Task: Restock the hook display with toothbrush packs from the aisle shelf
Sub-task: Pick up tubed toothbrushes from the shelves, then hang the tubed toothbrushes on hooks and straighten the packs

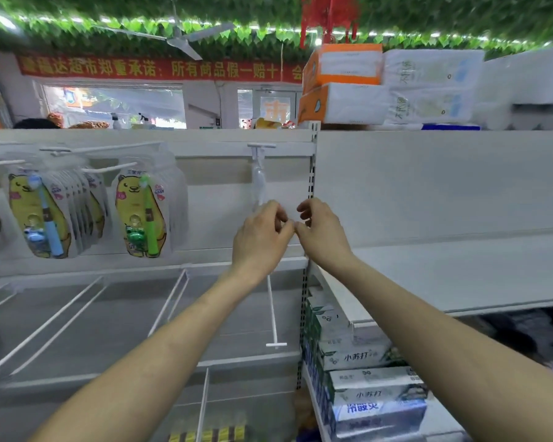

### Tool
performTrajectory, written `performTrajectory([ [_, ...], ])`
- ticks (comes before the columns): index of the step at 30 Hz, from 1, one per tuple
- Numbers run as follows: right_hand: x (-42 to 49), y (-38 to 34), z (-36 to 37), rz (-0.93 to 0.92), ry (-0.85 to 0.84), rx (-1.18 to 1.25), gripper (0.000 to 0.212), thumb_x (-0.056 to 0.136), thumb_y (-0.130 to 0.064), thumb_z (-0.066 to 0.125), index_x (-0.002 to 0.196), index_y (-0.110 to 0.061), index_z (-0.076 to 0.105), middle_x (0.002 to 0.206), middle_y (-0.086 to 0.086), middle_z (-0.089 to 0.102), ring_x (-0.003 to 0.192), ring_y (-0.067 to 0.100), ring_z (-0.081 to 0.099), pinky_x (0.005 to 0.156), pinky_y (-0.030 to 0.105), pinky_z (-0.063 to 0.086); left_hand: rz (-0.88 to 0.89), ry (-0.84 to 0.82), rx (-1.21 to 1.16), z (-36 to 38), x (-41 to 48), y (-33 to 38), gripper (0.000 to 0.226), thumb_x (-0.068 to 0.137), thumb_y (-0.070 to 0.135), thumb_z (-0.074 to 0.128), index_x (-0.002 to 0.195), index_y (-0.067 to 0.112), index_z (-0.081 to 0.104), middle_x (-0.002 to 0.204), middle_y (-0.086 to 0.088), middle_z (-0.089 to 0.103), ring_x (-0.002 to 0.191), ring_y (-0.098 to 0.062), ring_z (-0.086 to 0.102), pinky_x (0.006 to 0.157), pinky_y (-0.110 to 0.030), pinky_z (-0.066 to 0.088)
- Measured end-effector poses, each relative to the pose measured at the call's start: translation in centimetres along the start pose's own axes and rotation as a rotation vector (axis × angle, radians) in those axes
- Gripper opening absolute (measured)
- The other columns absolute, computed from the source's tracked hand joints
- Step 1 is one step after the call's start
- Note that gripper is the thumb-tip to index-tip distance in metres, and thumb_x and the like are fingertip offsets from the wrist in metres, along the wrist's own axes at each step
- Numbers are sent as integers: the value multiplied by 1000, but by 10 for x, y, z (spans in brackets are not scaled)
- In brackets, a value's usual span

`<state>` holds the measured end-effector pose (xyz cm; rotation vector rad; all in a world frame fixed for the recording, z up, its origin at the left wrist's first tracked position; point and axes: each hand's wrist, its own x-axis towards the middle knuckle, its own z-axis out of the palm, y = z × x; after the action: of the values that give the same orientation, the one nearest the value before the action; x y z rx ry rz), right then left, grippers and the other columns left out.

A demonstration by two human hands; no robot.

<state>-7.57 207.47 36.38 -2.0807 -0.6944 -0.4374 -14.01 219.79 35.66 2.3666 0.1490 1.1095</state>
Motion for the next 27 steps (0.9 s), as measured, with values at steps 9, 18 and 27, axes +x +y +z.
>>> performTrajectory([
  [9, -108, 97, -163, 47, 53, -478, 49, 95, -17, 58, 142, -15, 46, 139, 11, 49, 124, 33, 48, 87, 43, 47, 206, -227, 116, 96, -69, 142, 41, 97, 26, 58, 137, 19, 54, 135, -2, 58, 125, -27, 52, 93, -43, 46],
  [18, -291, 231, -343, 333, 194, -1036, 43, 78, -16, 66, 121, -11, 58, 114, 12, 58, 101, 36, 59, 77, 45, 48, 588, -460, 56, 250, -199, 336, 49, 91, 37, 65, 134, 16, 55, 131, -8, 58, 114, -36, 59, 83, -47, 53],
  [27, -463, 352, -503, 883, 301, -1161, 47, 78, -15, 69, 123, -10, 57, 125, 13, 58, 116, 36, 58, 90, 46, 49, 982, -666, -80, 406, -321, 540, 55, 79, 45, 77, 121, 15, 59, 120, -8, 60, 108, -36, 60, 77, -47, 52],
])
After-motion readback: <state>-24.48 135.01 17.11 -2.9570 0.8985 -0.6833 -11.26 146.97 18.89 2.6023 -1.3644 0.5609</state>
